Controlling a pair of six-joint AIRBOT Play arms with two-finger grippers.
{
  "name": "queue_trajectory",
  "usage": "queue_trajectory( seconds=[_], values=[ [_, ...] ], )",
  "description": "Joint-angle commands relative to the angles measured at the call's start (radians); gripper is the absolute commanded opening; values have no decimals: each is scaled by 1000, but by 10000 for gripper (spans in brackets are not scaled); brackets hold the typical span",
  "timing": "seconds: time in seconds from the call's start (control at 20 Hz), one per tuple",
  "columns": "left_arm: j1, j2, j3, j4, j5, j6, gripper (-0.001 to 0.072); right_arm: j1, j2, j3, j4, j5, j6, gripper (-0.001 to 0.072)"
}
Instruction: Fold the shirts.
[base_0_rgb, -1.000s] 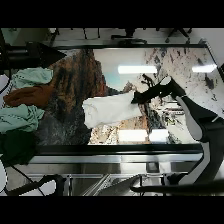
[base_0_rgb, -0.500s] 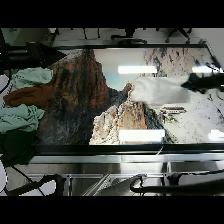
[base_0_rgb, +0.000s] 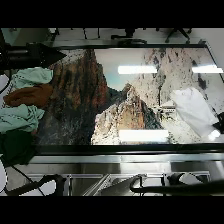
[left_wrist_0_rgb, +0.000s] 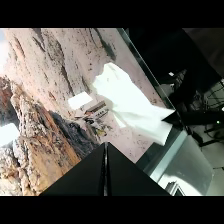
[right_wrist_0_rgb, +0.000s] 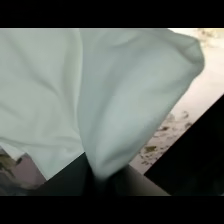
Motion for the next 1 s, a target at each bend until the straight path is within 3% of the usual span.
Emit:
queue_trajectory(
  seconds=[0.0,0.05,0.1,0.25,0.4,0.45,0.5,0.6,0.75,0.95],
  values=[
    [0,0,0,0,-3,4,13,-29,32,-117,-37,29,26,355],
    [0,0,0,0,-6,4,13,-31,32,-108,-48,48,22,481],
    [0,0,0,0,-6,4,13,-37,33,-76,-81,82,18,505],
    [0,0,0,1,-5,4,13,-58,33,138,-152,164,18,503],
    [0,0,0,0,23,4,13,0,31,337,-10,81,18,488],
    [0,0,0,0,33,4,13,42,31,371,45,48,6,307],
    [0,0,0,0,39,5,13,97,32,391,119,27,-57,80],
    [0,0,0,10,29,22,12,221,31,392,194,19,-118,19],
    [-9,1,-1,14,-63,35,9,428,34,383,174,42,-171,18],
    [-75,147,-174,220,-29,19,8,627,114,218,123,87,-170,18]
  ],
)
